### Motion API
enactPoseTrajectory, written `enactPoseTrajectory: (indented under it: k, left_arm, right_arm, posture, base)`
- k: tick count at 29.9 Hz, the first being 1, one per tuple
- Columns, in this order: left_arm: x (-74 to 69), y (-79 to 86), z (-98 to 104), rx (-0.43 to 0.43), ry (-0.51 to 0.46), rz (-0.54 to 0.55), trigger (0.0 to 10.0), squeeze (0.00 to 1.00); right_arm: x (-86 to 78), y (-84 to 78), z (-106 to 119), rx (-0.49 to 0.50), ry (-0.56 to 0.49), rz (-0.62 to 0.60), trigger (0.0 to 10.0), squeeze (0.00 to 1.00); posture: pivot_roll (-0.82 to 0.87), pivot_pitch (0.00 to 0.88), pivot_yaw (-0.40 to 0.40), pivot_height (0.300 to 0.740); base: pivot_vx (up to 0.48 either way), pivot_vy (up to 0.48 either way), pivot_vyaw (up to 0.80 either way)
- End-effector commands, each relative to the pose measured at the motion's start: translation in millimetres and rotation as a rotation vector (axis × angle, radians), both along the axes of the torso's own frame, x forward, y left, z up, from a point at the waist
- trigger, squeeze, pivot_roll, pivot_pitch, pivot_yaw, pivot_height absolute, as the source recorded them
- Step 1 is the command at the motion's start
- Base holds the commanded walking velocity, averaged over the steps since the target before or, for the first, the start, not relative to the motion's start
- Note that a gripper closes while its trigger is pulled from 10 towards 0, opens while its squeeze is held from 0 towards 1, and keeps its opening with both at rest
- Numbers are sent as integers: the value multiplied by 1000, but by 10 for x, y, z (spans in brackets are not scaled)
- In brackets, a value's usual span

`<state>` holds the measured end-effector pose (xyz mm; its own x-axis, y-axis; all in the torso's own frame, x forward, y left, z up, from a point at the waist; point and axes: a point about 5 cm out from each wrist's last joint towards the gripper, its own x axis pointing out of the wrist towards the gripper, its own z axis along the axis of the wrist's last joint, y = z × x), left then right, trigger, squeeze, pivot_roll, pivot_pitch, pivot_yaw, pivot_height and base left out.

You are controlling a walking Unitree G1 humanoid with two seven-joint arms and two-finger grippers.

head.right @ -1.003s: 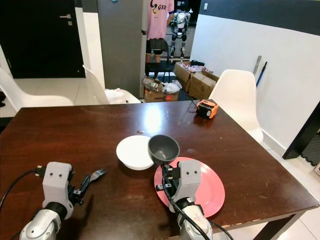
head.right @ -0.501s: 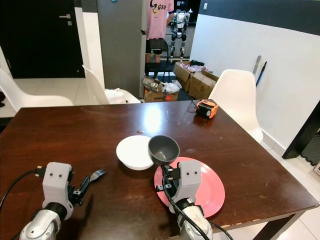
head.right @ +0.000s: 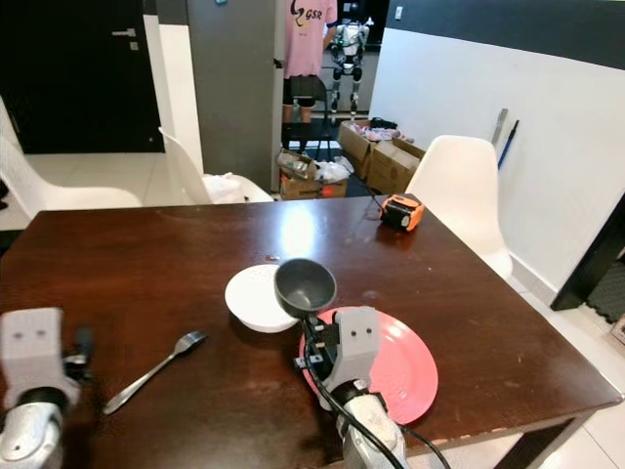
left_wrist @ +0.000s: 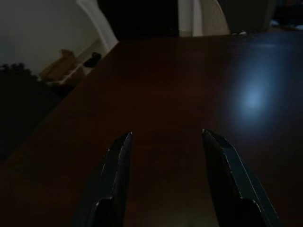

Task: Setting the table

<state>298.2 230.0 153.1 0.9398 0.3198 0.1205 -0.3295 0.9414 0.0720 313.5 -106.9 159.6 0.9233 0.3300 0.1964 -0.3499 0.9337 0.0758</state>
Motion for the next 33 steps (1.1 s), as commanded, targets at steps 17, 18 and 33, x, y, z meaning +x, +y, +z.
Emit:
enactPoseTrajectory:
  k: [17, 18, 33]
  left_arm:
    - [59, -388, -52, -63, 33, -258, 10000, 0]
    - [59, -393, -60, -59, 38, -260, 10000, 0]
    - [53, -464, -117, -59, 60, -288, 10000, 0]
  right_arm:
    - [9, 26, -16, -21, -15, 0, 10000, 0]
    - [13, 20, -14, -12, -17, -3, 10000, 0]
    - [21, -12, -25, -13, -15, -23, 10000, 0]
  posture:
    - [29, 71, 29, 740]
    - [29, 71, 29, 740]
    - [22, 64, 29, 740]
  base:
    - [0, 0, 0]
    - [0, 0, 0]
    - [0, 0, 778]
